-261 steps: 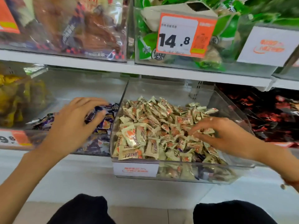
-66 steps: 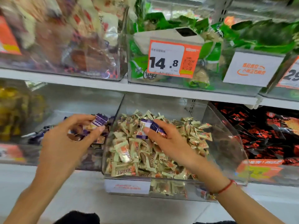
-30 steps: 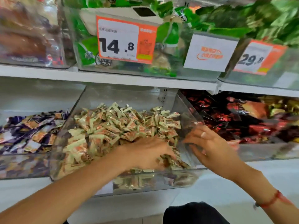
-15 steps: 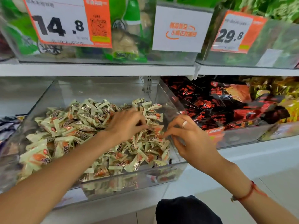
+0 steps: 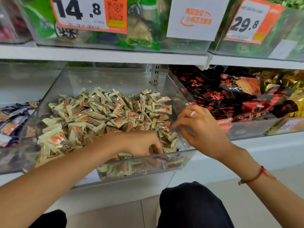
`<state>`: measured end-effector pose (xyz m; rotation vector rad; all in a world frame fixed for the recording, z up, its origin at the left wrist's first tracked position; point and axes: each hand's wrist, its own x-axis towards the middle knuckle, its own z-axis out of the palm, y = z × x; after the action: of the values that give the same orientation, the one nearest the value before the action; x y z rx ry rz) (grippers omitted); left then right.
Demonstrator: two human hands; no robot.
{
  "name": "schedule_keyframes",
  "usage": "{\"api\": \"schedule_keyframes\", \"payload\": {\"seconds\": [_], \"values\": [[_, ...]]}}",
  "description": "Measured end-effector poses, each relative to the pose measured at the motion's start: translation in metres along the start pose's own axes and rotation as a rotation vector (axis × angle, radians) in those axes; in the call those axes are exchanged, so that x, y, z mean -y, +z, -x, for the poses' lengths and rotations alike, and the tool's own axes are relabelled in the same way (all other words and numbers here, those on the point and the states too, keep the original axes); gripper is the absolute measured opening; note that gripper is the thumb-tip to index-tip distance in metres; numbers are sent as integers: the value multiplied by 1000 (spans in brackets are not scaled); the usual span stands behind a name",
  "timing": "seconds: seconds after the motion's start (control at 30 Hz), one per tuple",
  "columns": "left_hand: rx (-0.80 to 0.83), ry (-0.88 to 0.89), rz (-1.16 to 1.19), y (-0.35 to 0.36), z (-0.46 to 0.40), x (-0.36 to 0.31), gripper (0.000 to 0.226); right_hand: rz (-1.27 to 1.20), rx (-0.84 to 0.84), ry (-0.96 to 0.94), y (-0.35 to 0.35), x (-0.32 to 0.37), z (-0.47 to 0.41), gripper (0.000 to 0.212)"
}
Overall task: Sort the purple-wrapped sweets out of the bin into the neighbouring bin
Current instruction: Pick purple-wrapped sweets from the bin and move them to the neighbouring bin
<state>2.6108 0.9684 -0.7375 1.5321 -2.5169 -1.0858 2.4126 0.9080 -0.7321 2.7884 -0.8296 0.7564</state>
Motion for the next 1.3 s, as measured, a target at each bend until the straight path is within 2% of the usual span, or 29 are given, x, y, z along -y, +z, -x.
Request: {"api": "schedule_keyframes", "payload": {"seconds": [0.13,0.27,0.37,0.47,0.53,0.6,0.7,0.77,0.83,0.93,1.03,1.17,1.23,1.3], "values": [[-148,-39,-52,0,2,4,26,43,25,-23,-10,0,-1,28],[-442,-11,385,-18,25,1,15,-19,-57,64,-20,21,-8,38],[-520,49,613,-24,33,-13,15,-234,-67,164,-18,41,-20,45],[-572,43,796,-24,31,-18,18,-390,-174,231,-15,46,-28,29],[-556,49,825,-21,28,-17,25,-431,-248,275,-17,43,-27,18],[-525,65,740,-17,21,-14,31,-492,-279,325,-22,38,-22,13],[-385,70,381,-7,4,-9,26,-529,-247,352,-27,33,-12,13],[-252,-4,108,-1,-7,-5,23,-496,-201,331,-28,30,-6,12],[-207,-92,-86,3,-14,-4,31,-474,-178,309,-29,28,-2,13],[-267,-107,-165,0,-16,1,21,-443,-166,301,-28,24,3,17],[-229,-175,-246,-9,-3,9,21,-389,-141,288,-29,18,8,24],[-236,-283,-500,-21,15,11,21,-155,-123,125,-31,15,11,24],[-341,-210,-492,-23,13,3,19,-79,-133,48,-30,14,12,20],[-393,-59,-405,-18,1,-6,24,-64,-142,31,-30,13,12,20]]}}
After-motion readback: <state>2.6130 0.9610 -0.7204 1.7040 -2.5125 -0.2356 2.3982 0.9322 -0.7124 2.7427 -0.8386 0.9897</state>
